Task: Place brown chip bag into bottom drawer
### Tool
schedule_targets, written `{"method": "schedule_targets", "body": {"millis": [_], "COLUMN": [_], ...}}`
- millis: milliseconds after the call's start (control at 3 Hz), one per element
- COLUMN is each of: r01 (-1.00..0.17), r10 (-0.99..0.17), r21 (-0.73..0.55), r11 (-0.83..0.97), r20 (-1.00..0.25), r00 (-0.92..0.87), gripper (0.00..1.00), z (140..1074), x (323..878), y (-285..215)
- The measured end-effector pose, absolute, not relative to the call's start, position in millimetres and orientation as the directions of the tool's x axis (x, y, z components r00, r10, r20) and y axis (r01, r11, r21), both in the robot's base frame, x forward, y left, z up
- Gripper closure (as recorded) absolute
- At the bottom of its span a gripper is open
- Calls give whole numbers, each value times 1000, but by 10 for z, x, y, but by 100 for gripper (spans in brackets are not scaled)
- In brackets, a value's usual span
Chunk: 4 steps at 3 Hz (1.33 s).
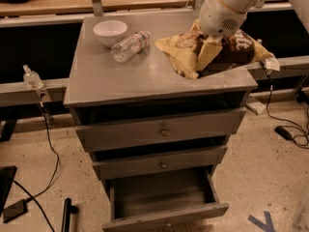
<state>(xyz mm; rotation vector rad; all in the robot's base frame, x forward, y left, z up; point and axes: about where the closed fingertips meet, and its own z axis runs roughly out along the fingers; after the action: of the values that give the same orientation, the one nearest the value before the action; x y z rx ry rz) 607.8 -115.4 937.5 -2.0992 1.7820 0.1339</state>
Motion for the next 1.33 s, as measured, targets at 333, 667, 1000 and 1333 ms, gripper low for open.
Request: {"method": "schedule_targets", "body": {"millis": [333, 667, 1000, 1333], "r01": [-958, -944, -959, -975], "r10": [-924, -920, -901, -910], "r21": [-271, -321, -276, -210], "r11": [-94, -70, -55, -71], "r20": [-334, -345, -400, -386], "r00": [185, 185, 167, 149], "gripper": [100, 100, 100, 100], "z": [9417, 9269, 8802, 8460], "x": [5922, 5436, 5011, 4818], "y": [-1143, -1100, -995, -1006]}}
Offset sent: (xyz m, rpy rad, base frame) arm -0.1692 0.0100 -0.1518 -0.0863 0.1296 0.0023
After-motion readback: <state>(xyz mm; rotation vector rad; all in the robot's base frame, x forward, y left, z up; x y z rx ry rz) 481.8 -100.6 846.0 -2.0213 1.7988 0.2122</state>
